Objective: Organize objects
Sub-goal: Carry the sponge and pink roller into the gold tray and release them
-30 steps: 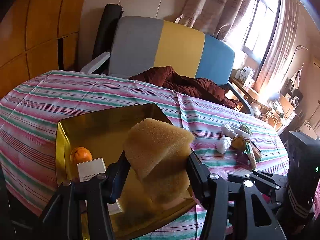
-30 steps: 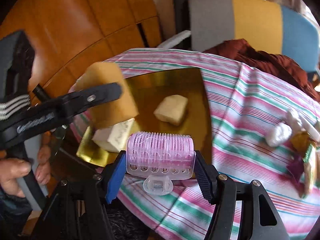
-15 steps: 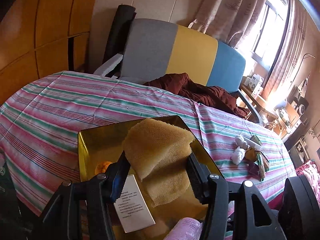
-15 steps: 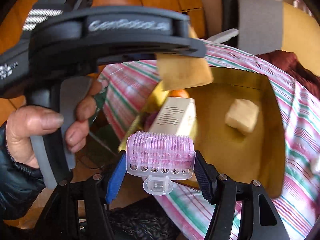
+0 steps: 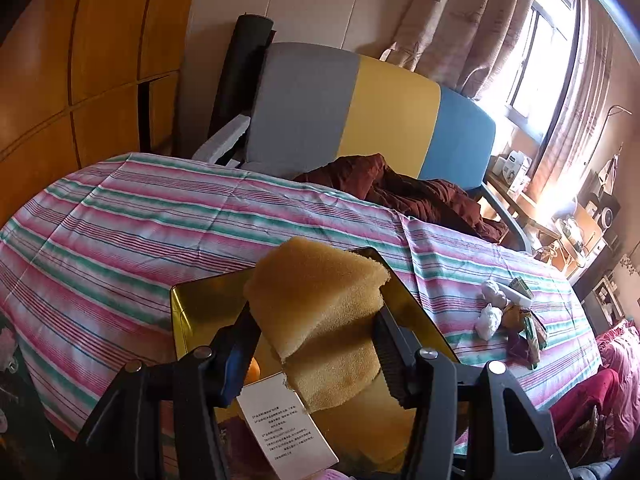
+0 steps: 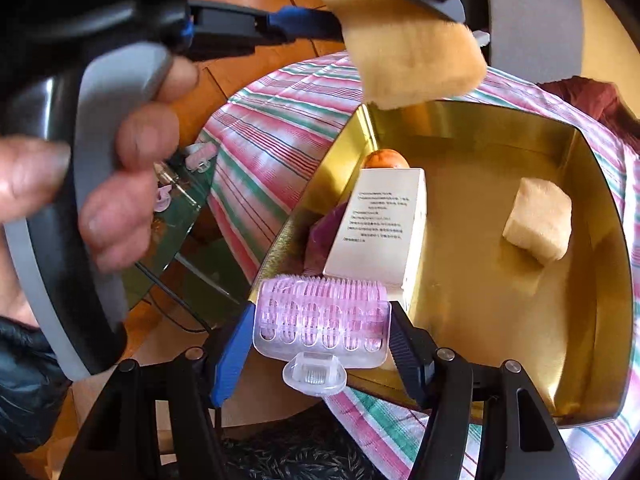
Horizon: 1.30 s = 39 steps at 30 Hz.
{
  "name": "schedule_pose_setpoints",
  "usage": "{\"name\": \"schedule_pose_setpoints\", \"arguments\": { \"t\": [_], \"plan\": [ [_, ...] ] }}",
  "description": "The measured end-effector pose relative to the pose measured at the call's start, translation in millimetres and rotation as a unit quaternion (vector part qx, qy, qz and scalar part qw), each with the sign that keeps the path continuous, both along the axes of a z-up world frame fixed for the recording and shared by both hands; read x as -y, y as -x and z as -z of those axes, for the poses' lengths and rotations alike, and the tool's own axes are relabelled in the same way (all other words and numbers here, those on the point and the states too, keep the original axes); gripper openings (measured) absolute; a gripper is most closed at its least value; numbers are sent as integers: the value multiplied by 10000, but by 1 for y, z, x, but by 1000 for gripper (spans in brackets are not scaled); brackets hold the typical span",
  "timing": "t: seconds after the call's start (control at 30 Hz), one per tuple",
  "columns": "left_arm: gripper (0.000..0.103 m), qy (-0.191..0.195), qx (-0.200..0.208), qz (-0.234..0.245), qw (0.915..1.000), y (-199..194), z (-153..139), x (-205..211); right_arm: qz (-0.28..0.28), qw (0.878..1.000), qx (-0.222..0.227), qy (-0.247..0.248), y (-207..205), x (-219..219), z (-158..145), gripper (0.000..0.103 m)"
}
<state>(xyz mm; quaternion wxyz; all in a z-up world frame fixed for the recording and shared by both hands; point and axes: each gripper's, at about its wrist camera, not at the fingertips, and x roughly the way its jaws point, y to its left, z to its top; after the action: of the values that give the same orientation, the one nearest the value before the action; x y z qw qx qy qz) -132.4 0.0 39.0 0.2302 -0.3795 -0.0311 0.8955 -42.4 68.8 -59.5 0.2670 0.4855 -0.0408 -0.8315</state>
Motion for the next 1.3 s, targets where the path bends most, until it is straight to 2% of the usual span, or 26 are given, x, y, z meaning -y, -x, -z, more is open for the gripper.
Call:
{"name": "schedule_pose_setpoints", "arguments": {
  "t": [0.1,0.23,0.37,0.5,0.67,0.77,0.9,1.0,1.07,1.23,1.3],
  "plan": [
    [56,-35,93,49,9999,10,3,-3,26,10000,28,70,3,-2,4,68],
    [59,-85,203,181,9996,20,8,-8,-86,9995,65,285,2,-3,3,94],
    [63,-194,473,190,9985,30,15,-10,-103,9991,59,408,1,-5,1,94],
    [64,-272,538,94,9981,30,17,-5,7,9989,42,467,-3,-13,-1,95],
    [65,-271,499,29,9984,21,15,0,356,9989,-99,282,-13,-32,-4,98],
    [74,-197,449,50,9988,14,14,-2,659,9973,-292,127,-17,-46,-10,102],
    [73,-131,383,103,9991,15,17,-10,953,9947,-373,60,-18,-58,-13,102],
    [74,-237,422,98,9988,19,18,-16,1059,9935,-413,34,-20,-63,-16,102],
    [83,-310,343,144,9988,16,14,-19,1111,9927,-465,-26,-26,-67,-21,102],
    [83,-190,210,20,9996,3,7,-18,1291,9901,-540,-109,-32,-82,-25,103],
    [83,-34,106,-132,9999,-5,5,-15,1389,9878,-649,-261,-35,-86,-26,103]
  ]
}}
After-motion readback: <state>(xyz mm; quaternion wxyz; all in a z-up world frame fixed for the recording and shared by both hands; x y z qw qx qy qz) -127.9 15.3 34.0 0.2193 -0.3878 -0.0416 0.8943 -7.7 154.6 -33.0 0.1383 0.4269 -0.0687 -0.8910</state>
